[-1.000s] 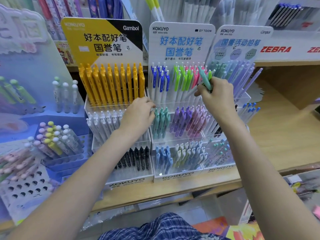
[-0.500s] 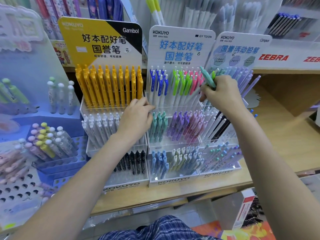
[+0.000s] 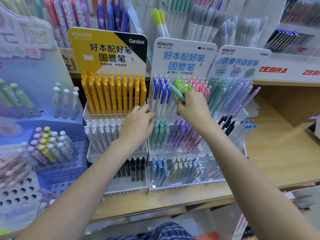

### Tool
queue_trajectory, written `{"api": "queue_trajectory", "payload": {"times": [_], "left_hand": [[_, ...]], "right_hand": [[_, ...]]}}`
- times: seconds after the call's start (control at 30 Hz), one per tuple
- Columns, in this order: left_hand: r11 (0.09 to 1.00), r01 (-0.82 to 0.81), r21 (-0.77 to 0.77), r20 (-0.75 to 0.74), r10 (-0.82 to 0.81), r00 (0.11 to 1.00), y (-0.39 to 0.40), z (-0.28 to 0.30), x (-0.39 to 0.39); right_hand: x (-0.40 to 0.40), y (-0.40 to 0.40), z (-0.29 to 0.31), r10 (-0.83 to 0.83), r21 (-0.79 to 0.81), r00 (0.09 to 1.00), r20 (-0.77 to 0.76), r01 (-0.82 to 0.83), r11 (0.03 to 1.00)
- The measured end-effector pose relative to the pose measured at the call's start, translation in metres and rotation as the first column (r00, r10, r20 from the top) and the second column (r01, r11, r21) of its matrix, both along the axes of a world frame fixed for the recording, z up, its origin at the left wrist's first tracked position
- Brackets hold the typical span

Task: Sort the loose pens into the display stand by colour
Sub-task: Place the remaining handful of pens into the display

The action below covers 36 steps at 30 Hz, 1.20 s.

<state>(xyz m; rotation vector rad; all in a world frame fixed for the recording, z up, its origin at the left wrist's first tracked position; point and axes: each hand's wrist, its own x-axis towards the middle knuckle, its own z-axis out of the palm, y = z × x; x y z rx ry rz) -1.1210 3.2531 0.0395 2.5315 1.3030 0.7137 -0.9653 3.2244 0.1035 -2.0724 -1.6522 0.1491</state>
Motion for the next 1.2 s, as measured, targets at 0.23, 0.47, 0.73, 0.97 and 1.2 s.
{"api": "queue_trajectory", "payload": {"times": [0.23,0.47,0.73,0.97,1.2], "left_hand": [[1.0,0.0,0.003,0.011,-0.001,1.0,-0.001,0.001,0.001],[1.0,0.01,-0.013,0.011,-0.01,1.0,-0.002,0.0,-0.001],[0.997,0.023,-0.071,-0.009,-0.024,1.0,-0.004,0.005,-0.002],[0.983,0.036,-0.179,0.116,-0.016,0.993,-0.019,0.01,-0.009],[0.993,0.099,-0.065,0.015,-0.098,0.995,-0.04,-0.011,-0.017]], "right_hand": [[-0.023,0.007,-0.011,-0.114,-0.018,0.978,0.172,0.118,0.993],[-0.027,0.01,-0.024,-0.153,0.024,0.977,0.151,0.151,0.988],[-0.014,0.003,-0.016,-0.144,0.016,0.989,0.033,0.144,0.99],[-0.008,-0.057,-0.001,0.161,0.108,0.425,-0.891,-0.146,0.983],[-0.013,-0.069,-0.028,0.074,0.149,0.625,-0.777,0.069,0.986]]}}
